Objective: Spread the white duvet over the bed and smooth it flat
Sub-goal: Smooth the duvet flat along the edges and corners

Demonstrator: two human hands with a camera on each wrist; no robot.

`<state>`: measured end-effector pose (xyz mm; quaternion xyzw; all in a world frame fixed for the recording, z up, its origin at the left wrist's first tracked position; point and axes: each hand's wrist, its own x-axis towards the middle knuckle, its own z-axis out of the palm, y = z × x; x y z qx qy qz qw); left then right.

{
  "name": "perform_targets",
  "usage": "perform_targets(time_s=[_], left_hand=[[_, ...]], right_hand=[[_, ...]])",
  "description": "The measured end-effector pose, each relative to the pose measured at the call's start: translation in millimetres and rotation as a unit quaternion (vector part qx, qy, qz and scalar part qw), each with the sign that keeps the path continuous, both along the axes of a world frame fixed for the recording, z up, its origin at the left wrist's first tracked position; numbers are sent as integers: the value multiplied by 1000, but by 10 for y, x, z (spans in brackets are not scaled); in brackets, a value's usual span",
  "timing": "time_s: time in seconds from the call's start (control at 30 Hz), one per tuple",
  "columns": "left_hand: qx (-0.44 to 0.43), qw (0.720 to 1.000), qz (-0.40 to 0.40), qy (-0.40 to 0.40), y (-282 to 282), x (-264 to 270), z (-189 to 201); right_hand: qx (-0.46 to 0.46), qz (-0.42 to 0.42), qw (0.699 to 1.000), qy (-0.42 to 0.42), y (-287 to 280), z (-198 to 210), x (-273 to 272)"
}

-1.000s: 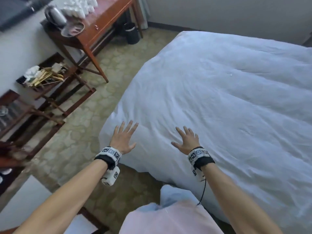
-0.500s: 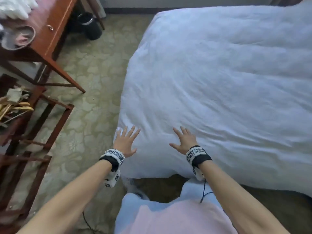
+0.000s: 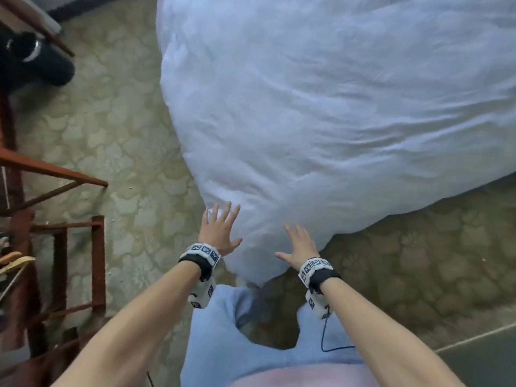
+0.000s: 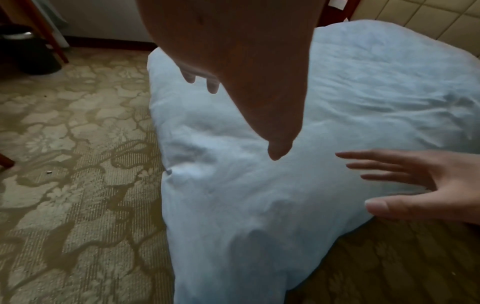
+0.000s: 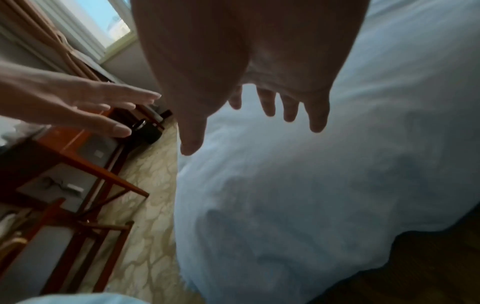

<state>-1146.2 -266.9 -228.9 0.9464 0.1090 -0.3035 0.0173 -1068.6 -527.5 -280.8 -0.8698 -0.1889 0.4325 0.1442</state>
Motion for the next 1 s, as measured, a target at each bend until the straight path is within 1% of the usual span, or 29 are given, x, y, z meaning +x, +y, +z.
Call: perform_targets(time_s=[0.03, 0.1, 0.17, 0.23, 0.27, 0.3, 0.33, 0.4, 0.47, 0.5, 0.53, 0.6, 0.63, 0.7, 0.77, 0.8, 0.87, 0.9, 0.93, 1.0], left_hand=[[-8, 1000, 1, 4, 41, -70, -195], [-19, 1000, -6, 12, 99, -199, -630], [-59, 998, 2, 37, 198, -295, -1097], [-88, 996, -11, 17, 301, -264, -1617], [-102, 995, -12, 10, 335, -240, -1863], [-111, 994, -12, 5, 346, -230, -2044], [-114, 993, -15, -7, 337, -206, -2162], [-110, 992, -40, -36, 298, -178, -2335], [-93, 989, -104, -54, 330, -65, -2368], [-90, 986, -131, -58, 356, -54, -2341], [-96, 983, -140, -66, 381, -72, -2263], [-105, 979, -148, -88, 419, -143, -1987], [-109, 977, -155, -97, 425, -176, -1782], [-116, 969, -187, -115, 456, -311, -1353], [-118, 962, -204, -138, 495, -468, -975], [-105, 962, -206, -146, 516, -521, -861], [-83, 966, -186, -157, 534, -629, -854], [-78, 968, -187, -147, 517, -673, -876], [-76, 973, -187, -112, 499, -715, -934], [-80, 980, -181, -2, 511, -818, -1136]], right_hand=[[-2, -1, 1000, -5, 88, -149, -88], [-16, 21, 999, -47, 277, -449, -238], [-26, 39, 994, -95, 477, -796, -325], [-25, 26, 982, -183, 664, -1219, -299], [-36, 17, 976, -214, 756, -1410, -298], [-50, 2, 971, -232, 852, -1539, -323], [-51, -12, 962, -268, 915, -1663, -359], [-50, -10, 947, -318, 970, -1862, -457], [-50, 8, 946, -320, 985, -1956, -423], [-51, 13, 946, -320, 990, -1929, -400], [-54, 14, 949, -312, 1004, -1869, -364], [-56, 16, 957, -284, 1030, -1588, -326], [-45, 12, 961, -273, 1038, -1386, -334], [-4, 10, 965, -262, 1023, -975, -445], [44, 16, 961, -273, 945, -677, -590], [56, 24, 958, -280, 922, -585, -645], [35, 36, 963, -265, 970, -480, -681], [3, 46, 969, -242, 1039, -501, -654], [-35, 63, 976, -204, 1093, -555, -635], [-106, 96, 987, -70, 1149, -717, -662]])
